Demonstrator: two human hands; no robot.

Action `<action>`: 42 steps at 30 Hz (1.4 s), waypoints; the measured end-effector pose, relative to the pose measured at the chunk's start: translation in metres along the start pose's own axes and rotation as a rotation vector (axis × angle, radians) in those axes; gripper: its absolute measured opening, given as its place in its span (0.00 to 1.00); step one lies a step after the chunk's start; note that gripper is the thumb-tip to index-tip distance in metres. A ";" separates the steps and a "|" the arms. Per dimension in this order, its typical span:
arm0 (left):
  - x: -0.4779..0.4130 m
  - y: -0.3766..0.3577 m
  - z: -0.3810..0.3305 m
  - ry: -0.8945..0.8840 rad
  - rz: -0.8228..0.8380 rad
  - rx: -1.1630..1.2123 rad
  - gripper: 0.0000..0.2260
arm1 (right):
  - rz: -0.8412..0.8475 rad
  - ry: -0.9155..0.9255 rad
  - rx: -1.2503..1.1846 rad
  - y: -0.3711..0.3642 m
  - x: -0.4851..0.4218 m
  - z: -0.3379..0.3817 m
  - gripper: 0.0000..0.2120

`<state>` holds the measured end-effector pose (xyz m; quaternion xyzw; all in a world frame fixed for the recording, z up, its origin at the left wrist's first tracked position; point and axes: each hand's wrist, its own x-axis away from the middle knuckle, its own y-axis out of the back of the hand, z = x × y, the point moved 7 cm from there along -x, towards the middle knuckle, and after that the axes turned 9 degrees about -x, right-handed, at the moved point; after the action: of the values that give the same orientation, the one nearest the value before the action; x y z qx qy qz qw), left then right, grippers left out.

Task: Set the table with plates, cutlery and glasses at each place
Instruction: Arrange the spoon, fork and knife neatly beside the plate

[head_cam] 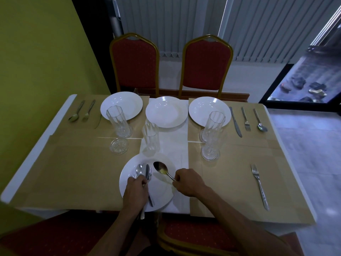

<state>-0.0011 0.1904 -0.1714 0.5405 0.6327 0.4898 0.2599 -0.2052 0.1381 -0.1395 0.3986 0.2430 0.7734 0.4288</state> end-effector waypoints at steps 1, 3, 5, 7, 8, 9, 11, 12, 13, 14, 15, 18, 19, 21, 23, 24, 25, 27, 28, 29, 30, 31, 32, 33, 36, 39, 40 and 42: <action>-0.001 0.001 -0.001 -0.003 0.000 -0.001 0.05 | 0.002 0.001 -0.001 -0.001 0.000 0.000 0.07; -0.003 -0.001 -0.002 -0.023 0.015 -0.023 0.05 | 0.003 0.001 0.000 -0.001 0.001 0.000 0.08; -0.004 -0.003 -0.002 -0.024 0.062 -0.033 0.07 | 0.006 -0.004 -0.002 -0.002 0.001 0.000 0.08; -0.006 -0.003 -0.004 -0.004 0.116 -0.004 0.10 | 0.008 -0.008 -0.006 -0.001 0.000 0.000 0.08; -0.007 -0.003 -0.005 0.007 0.140 0.010 0.10 | 0.006 -0.008 -0.005 0.000 -0.001 0.000 0.08; -0.008 -0.003 -0.006 0.015 0.159 0.018 0.11 | 0.003 -0.007 -0.004 0.001 -0.002 0.000 0.08; -0.008 -0.003 -0.010 0.027 0.178 0.043 0.12 | 0.002 -0.002 0.002 0.002 -0.003 0.001 0.08; -0.007 -0.003 -0.012 0.031 0.182 0.055 0.13 | 0.004 0.000 0.006 0.002 -0.003 0.002 0.08; -0.007 -0.003 -0.013 0.032 0.182 0.070 0.14 | 0.005 0.004 0.009 0.002 -0.004 0.003 0.08; -0.007 -0.002 -0.014 0.039 0.182 0.076 0.14 | 0.003 0.009 0.012 0.003 -0.005 0.004 0.08; -0.006 -0.001 -0.015 0.047 0.178 0.080 0.14 | 0.002 0.014 0.013 0.002 -0.005 0.005 0.08; -0.004 0.001 -0.014 0.067 0.163 0.063 0.13 | 0.003 0.029 0.023 0.002 -0.006 0.008 0.09; -0.004 0.002 -0.014 0.062 0.161 0.030 0.13 | 0.005 0.031 0.025 0.001 -0.007 0.009 0.09; -0.004 0.007 -0.014 0.062 0.169 -0.044 0.13 | 0.010 0.033 0.023 0.000 -0.007 0.011 0.09; -0.005 0.009 -0.014 0.061 0.171 -0.055 0.13 | 0.016 0.031 0.021 -0.001 -0.007 0.012 0.08; -0.006 0.010 -0.015 0.063 0.168 -0.056 0.14 | 0.019 0.029 0.021 -0.002 -0.007 0.012 0.08; -0.006 0.010 -0.015 0.064 0.165 -0.058 0.15 | 0.021 0.027 0.020 -0.002 -0.008 0.012 0.08; -0.006 0.010 -0.016 0.063 0.166 -0.066 0.16 | 0.023 0.024 0.018 -0.003 -0.007 0.012 0.09; -0.006 0.009 -0.016 0.061 0.167 -0.072 0.16 | 0.024 0.022 0.018 -0.003 -0.007 0.011 0.09; -0.006 0.009 -0.017 0.059 0.167 -0.080 0.15 | 0.023 0.020 0.018 -0.003 -0.007 0.011 0.09; -0.005 0.009 -0.016 0.057 0.168 -0.093 0.14 | 0.021 0.020 0.019 -0.003 -0.007 0.010 0.09; -0.004 0.010 -0.017 0.053 0.167 -0.105 0.13 | 0.018 0.020 0.019 -0.002 -0.007 0.010 0.09; -0.004 0.010 -0.016 0.048 0.162 -0.118 0.12 | 0.017 0.020 0.017 -0.002 -0.007 0.010 0.09; -0.004 0.011 -0.017 0.041 0.153 -0.131 0.10 | 0.017 0.020 0.015 -0.002 -0.007 0.009 0.09; -0.006 0.014 -0.018 0.008 0.113 -0.208 0.08 | 0.017 0.022 0.009 -0.002 -0.006 0.009 0.08; -0.008 0.011 -0.018 -0.054 0.048 -0.310 0.09 | 0.016 0.023 0.009 -0.001 -0.006 0.009 0.08; -0.007 0.010 -0.018 -0.073 0.020 -0.332 0.09 | 0.016 0.024 0.012 -0.001 -0.006 0.009 0.08; -0.006 0.008 -0.016 -0.082 -0.003 -0.359 0.08 | 0.015 0.023 0.011 -0.001 -0.006 0.009 0.07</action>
<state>-0.0099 0.1787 -0.1589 0.5040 0.5249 0.5722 0.3784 -0.1951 0.1336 -0.1372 0.3939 0.2492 0.7797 0.4181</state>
